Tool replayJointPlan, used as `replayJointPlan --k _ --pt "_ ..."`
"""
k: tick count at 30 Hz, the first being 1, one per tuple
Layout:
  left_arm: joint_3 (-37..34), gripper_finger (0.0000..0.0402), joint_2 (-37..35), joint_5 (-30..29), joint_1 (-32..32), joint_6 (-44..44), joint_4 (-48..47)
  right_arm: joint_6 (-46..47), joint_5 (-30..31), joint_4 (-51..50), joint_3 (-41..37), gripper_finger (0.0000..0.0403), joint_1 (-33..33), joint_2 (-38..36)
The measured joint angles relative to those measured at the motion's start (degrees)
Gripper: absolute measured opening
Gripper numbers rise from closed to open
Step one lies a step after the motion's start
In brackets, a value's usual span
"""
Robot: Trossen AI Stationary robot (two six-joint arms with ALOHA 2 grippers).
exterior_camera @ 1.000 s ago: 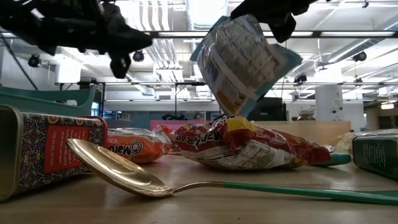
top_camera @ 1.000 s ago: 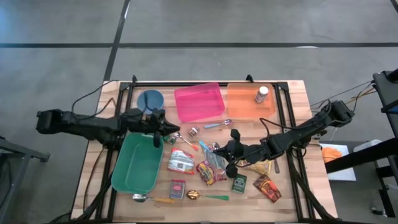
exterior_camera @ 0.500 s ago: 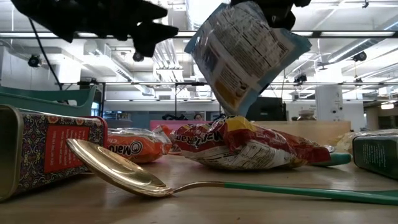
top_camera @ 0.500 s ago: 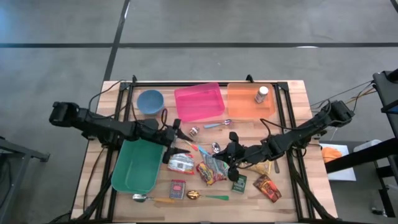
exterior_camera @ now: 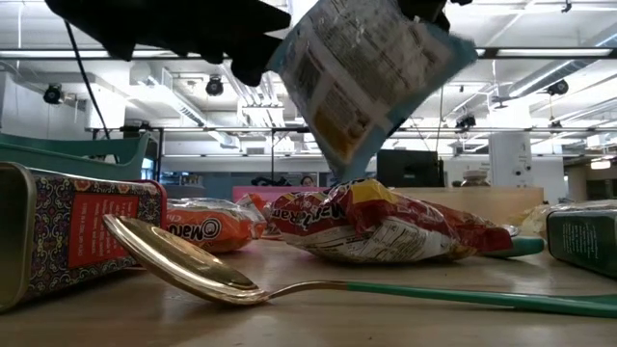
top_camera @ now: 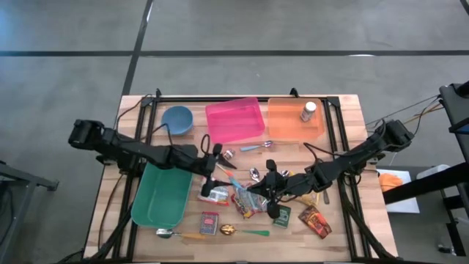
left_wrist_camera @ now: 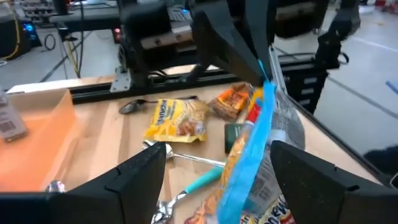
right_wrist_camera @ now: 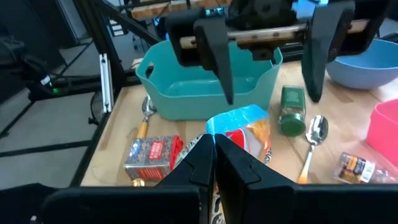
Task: Pick & Place Food Item
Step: Put the bottom blue noodle pack into the green bin
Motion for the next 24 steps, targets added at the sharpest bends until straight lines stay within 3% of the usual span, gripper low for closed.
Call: replayJointPlan --k 5,15,24 --pt "1.2 0.0294 2.0 4.4 -0.8 2.0 -0.5 -0.2 -0.2 0.1 0.2 0.0008 0.1 -0.1" --pt "1.7 0.0287 2.2 5.1 -0.9 2.1 -2.1 -0.5 -2.1 1.2 0.2 0.0008 0.2 -0.1" --pt "1.7 0.0196 2.2 5.8 -0.9 1.9 -2.2 -1.2 -2.5 1.8 0.4 0.0008 0.1 0.2"
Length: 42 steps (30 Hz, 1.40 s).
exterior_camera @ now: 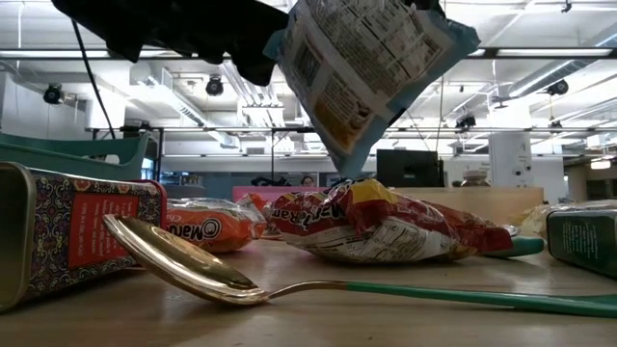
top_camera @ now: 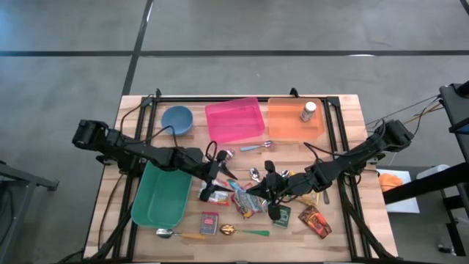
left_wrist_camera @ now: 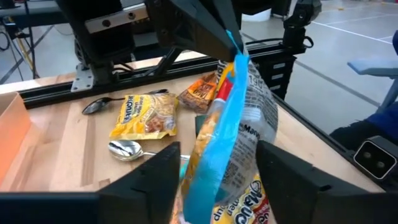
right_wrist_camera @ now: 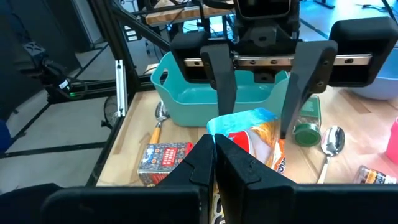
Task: Pick & Place Food Item
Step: Put the bottom blue noodle pack into the green bin
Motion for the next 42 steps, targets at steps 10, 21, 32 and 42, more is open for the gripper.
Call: replayJointPlan --k 10,21,32,42 --pt "0.3 0.0042 0.0 0.0 0.0 0.0 0.0 -0.9 0.0 0.1 0.0 0.0008 0.0 0.0" --pt "0.3 0.0001 0.0 -0.7 0.0 -3.2 0.0 -4.7 0.0 1.4 0.0 0.0008 0.0 0.0" --pt "0.3 0.0 0.0 -2.0 0.0 -15.2 -0.9 -5.2 -0.1 1.3 0.0 0.0035 -0.5 1.5" --pt "0.3 0.0 -0.5 -2.9 0.0 -18.5 -2.1 -6.1 0.1 2.8 0.1 0.0187 -2.7 1.7"
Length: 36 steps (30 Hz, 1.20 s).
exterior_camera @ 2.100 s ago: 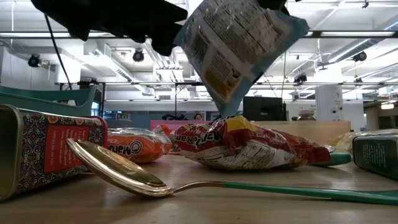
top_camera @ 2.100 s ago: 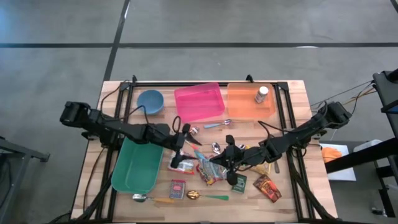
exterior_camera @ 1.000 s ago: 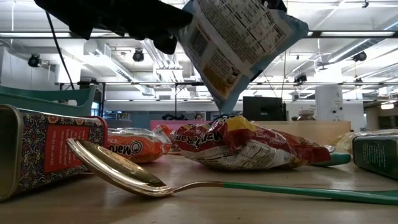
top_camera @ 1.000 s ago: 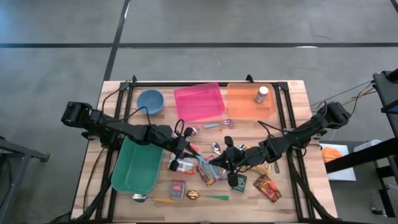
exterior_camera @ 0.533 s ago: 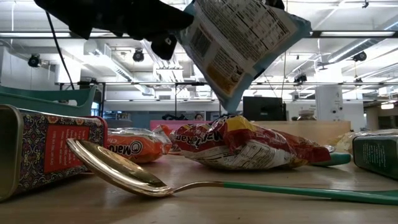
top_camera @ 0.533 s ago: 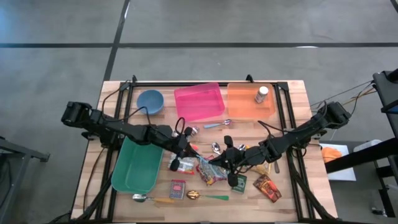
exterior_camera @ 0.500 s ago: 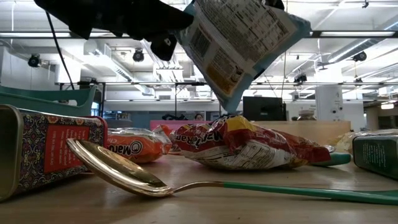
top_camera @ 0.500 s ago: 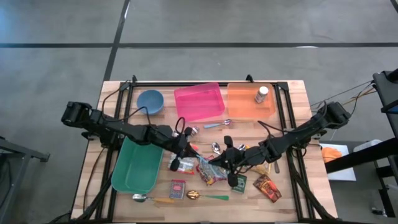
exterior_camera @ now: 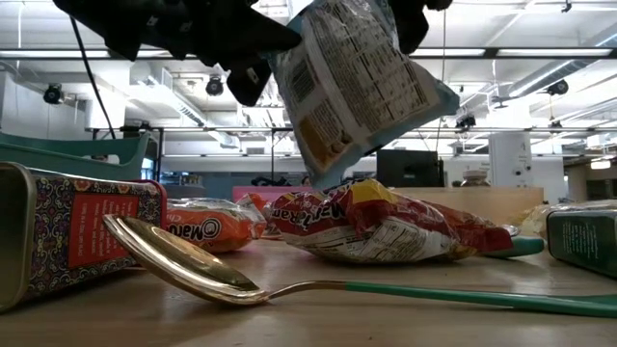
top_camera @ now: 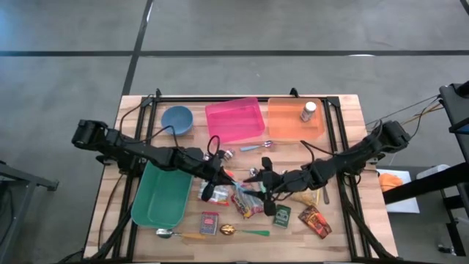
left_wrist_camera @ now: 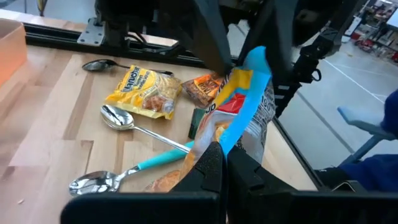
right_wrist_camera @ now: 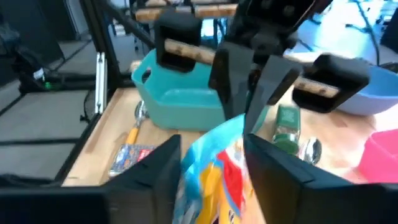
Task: Pick & Place Food Item
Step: Put the bottom blue noodle pack into the green bin
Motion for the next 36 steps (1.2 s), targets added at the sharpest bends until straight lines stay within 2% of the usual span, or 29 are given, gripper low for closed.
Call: replayJointPlan --k 4,8,17,27,33,36 --pt "0.0 0.0 -3.1 -2.7 -0.3 -0.2 -4.4 0.0 0.0 0.0 1.4 0.0226 0.0 -0.6" --pt "0.0 0.0 -10.7 -7.3 -1.0 -0.7 -13.6 -0.1 0.0 -0.3 2.5 0.0248 0.0 -0.9" --pt "0.0 0.0 -31.1 -16.4 -4.9 -4.1 -36.7 0.9 0.0 -2.1 2.9 0.0261 0.0 -0.9" --pt "0.0 0.0 -50.3 -18.9 -5.1 -14.2 -58.7 1.5 0.0 -4.1 2.7 0.0261 0.0 -0.6" --pt "0.1 0.0 -56.8 -16.9 -5.1 -14.6 -63.7 1.5 0.0 -5.3 2.7 0.0261 0.0 -0.6" --pt "1.9 0.0 -57.9 -16.0 -5.1 -15.5 -70.4 1.5 0.0 -5.4 2.7 0.0261 0.0 -0.6"
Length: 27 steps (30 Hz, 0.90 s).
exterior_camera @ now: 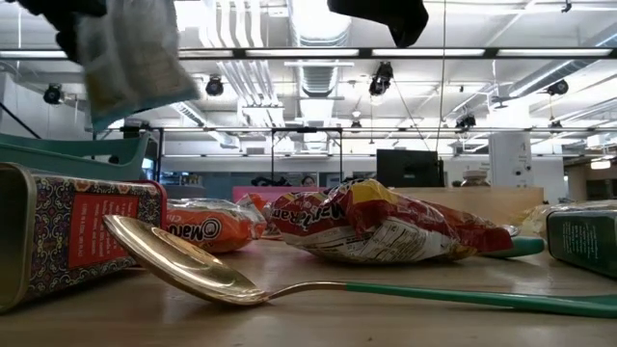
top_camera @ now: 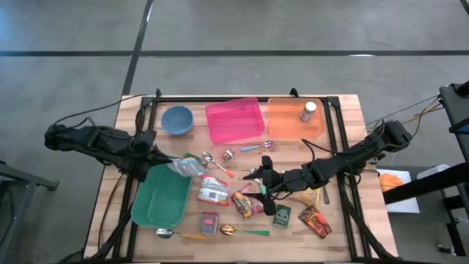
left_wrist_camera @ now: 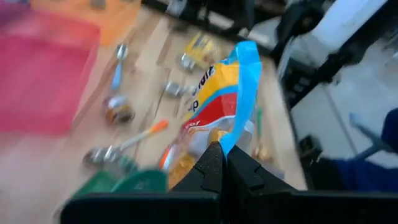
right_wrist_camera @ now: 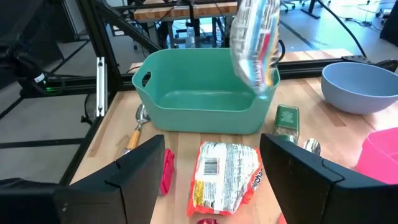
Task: Pick & Place Food Item
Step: Put the bottom blue noodle pack into the green bin
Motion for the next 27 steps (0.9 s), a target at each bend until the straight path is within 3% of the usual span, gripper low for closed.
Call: replayJointPlan --k 7,27 --pt "7.0 0.0 1.9 -3.1 0.0 -5.5 -18.6 0.0 0.0 -0.4 -0.5 0.0261 0.0 0.0" --pt "-2.1 0.0 13.5 -4.3 0.0 -7.3 -20.4 3.0 0.0 -1.6 -1.4 0.0261 0.0 0.0"
